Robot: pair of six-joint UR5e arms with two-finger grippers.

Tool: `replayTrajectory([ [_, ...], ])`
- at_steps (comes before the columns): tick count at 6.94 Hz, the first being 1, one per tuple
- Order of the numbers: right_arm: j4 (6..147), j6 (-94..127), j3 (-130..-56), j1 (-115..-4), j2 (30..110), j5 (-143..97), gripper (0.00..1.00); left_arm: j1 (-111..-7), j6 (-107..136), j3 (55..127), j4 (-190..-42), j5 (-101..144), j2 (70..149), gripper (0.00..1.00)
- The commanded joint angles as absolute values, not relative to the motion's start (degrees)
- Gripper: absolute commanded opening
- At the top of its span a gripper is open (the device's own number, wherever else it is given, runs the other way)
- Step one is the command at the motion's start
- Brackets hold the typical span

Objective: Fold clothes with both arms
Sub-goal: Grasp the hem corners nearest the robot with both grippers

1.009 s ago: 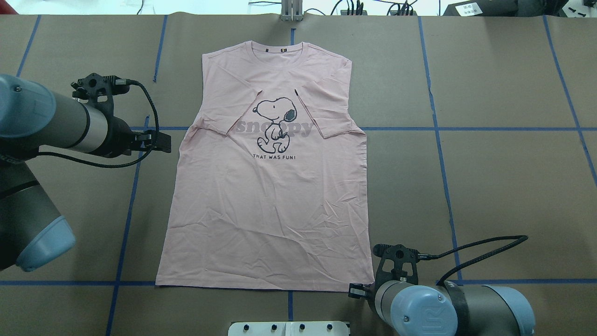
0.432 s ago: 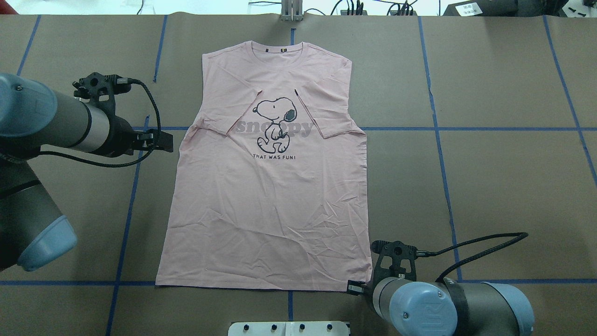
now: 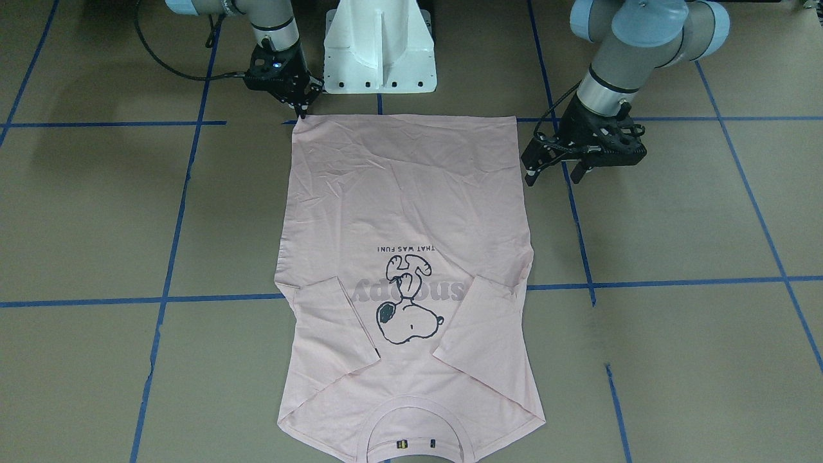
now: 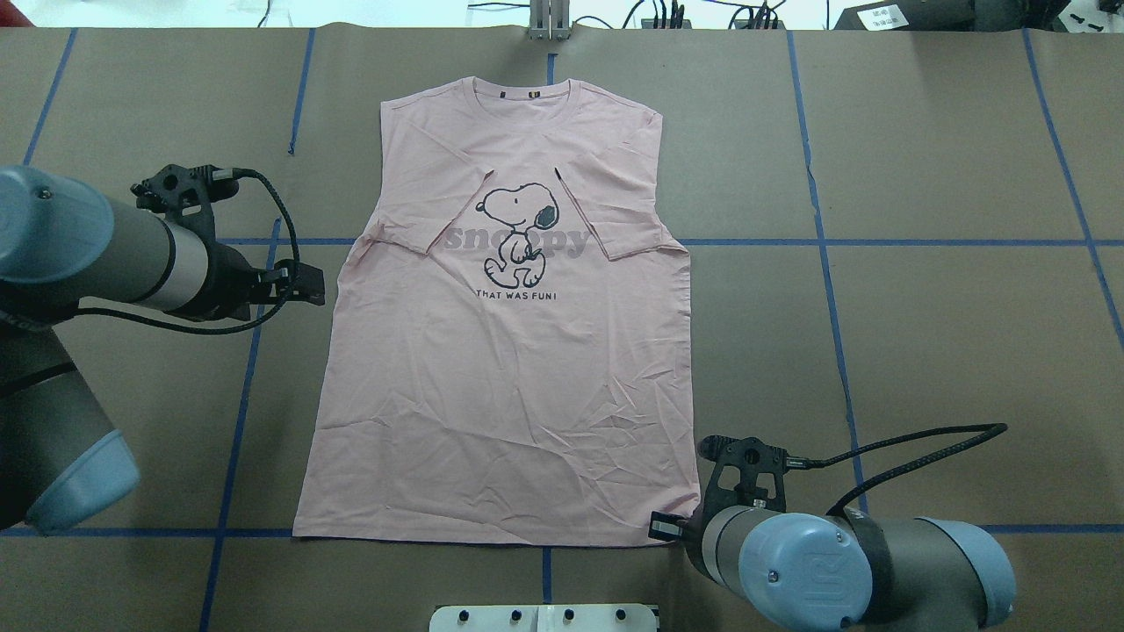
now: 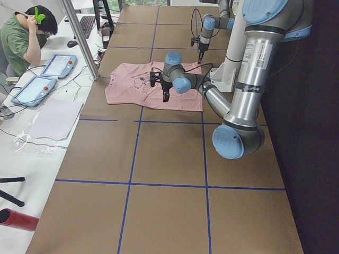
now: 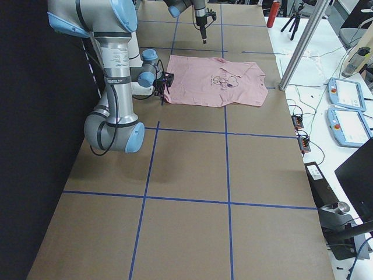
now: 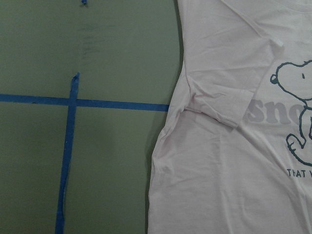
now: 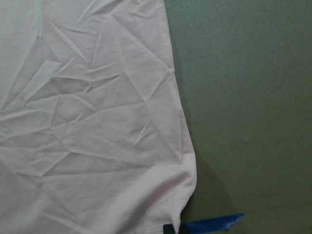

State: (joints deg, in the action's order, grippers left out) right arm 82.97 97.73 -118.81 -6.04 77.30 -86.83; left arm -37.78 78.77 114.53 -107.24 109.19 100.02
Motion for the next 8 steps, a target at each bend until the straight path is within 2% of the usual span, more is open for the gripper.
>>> replayTrajectory([
  [1, 83.0, 97.7, -120.1, -7.2, 77.1, -88.1, 0.0, -25.5, 95.2, 120.9, -107.1, 103.0, 92.3, 1.0],
  [2, 83.0, 97.7, -120.1, -7.8, 76.8, -88.1, 0.0, -18.4, 102.7, 120.9, -107.0, 98.2, 92.2, 0.99],
  [4, 83.0, 97.7, -120.1, -8.3, 76.8, -88.1, 0.0, -12.0, 109.5, 120.2, -106.8, 95.5, 92.6, 0.98],
  [8, 83.0, 97.7, -120.1, -8.4, 76.7, -88.2, 0.0, -11.8, 109.8, 118.5, -104.0, 92.2, 92.3, 0.96],
])
